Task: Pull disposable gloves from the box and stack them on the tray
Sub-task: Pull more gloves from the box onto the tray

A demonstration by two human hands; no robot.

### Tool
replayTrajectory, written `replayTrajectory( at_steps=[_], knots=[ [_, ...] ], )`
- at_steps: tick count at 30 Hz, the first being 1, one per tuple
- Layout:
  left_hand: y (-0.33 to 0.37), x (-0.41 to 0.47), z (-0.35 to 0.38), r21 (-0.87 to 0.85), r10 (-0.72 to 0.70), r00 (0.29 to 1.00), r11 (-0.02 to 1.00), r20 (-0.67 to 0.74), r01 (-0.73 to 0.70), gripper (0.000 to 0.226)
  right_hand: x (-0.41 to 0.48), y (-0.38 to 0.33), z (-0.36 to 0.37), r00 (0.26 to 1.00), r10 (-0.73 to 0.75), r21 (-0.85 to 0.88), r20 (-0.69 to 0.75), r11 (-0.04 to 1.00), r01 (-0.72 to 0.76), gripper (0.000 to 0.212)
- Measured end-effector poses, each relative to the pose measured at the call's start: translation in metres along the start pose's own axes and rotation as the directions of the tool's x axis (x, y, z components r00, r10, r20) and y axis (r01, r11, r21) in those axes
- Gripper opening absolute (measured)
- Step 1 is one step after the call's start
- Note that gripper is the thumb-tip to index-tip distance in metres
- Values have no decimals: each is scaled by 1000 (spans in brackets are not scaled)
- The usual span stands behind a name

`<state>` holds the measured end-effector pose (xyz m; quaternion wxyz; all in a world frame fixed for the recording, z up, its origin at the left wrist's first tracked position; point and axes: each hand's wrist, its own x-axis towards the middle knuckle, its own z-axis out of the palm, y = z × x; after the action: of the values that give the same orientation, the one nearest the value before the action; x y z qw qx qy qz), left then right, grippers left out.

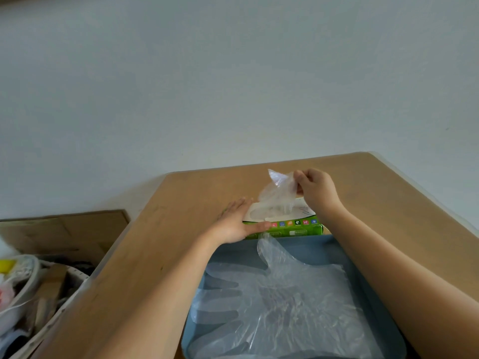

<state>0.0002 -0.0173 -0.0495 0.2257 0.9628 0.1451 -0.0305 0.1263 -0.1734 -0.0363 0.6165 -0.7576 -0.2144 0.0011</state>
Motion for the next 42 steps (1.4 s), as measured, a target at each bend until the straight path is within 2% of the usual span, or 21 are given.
replayTrajectory(
  at_steps=[5,9,11,13,15,16,18,19,21,23,26,28,30,32,35,36,38,40,42],
  knots=[
    [4,1,1,71,-62,998,996,34,59,95,-5,-41,-24,985,-143,142,-98,977,156,25],
    [6,-1,-10,20,-54,991,998,123,52,94,-27,-77,-55,977,-210,233,-31,949,211,24],
    [11,-4,-25,-63,-49,986,996,157,59,88,-47,-94,-67,973,-225,218,49,953,210,23],
    [22,-13,-44,-296,57,991,955,125,-18,65,-67,-109,-77,959,-214,78,185,976,202,24],
    [36,-31,-55,-561,219,973,815,69,-144,48,-78,-116,-85,946,-199,-113,256,966,234,20],
    [47,-41,-57,-641,289,957,740,30,-204,51,-81,-118,-87,942,-191,-179,276,953,245,16],
    [77,-62,-55,-698,389,921,662,7,-274,82,-83,-122,-89,935,-188,-253,302,929,269,11],
    [89,-70,-52,-699,440,898,648,20,-302,86,-85,-124,-90,928,-198,-270,315,919,288,10],
    [108,-86,-45,-691,498,867,639,35,-339,73,-93,-132,-92,910,-205,-275,360,909,314,11],
    [116,-96,-35,-721,449,894,624,14,-302,56,-101,-135,-93,896,-178,-340,407,881,329,12],
    [118,-104,-21,-762,249,963,603,-103,-238,33,-114,-130,-93,909,-145,-413,390,855,314,10],
    [121,-114,-16,-839,130,985,518,-117,-168,19,-123,-128,-96,944,-113,-369,310,901,229,25],
    [120,-121,-14,-895,31,992,427,-126,-127,16,-133,-128,-107,954,-130,-252,269,947,200,38],
    [117,-130,-13,-922,-58,990,374,-131,-100,22,-148,-127,-120,902,-201,-238,382,922,306,54],
    [109,-139,-12,-940,-106,989,337,-101,-60,19,-167,-121,-128,755,-241,-367,610,758,538,73],
    [108,-142,-11,-940,-110,990,339,-89,-47,18,-170,-118,-128,735,-248,-407,631,701,586,71],
    [105,-148,-9,-940,-105,993,341,-53,-14,17,-172,-112,-122,744,-325,-468,584,615,635,53],
    [104,-152,-9,-945,-92,996,328,-19,12,17,-173,-109,-116,754,-437,-483,491,584,653,29],
    [103,-156,-10,-935,-90,996,355,-30,4,18,-173,-109,-110,763,-499,-471,410,601,646,14]
  ],
)
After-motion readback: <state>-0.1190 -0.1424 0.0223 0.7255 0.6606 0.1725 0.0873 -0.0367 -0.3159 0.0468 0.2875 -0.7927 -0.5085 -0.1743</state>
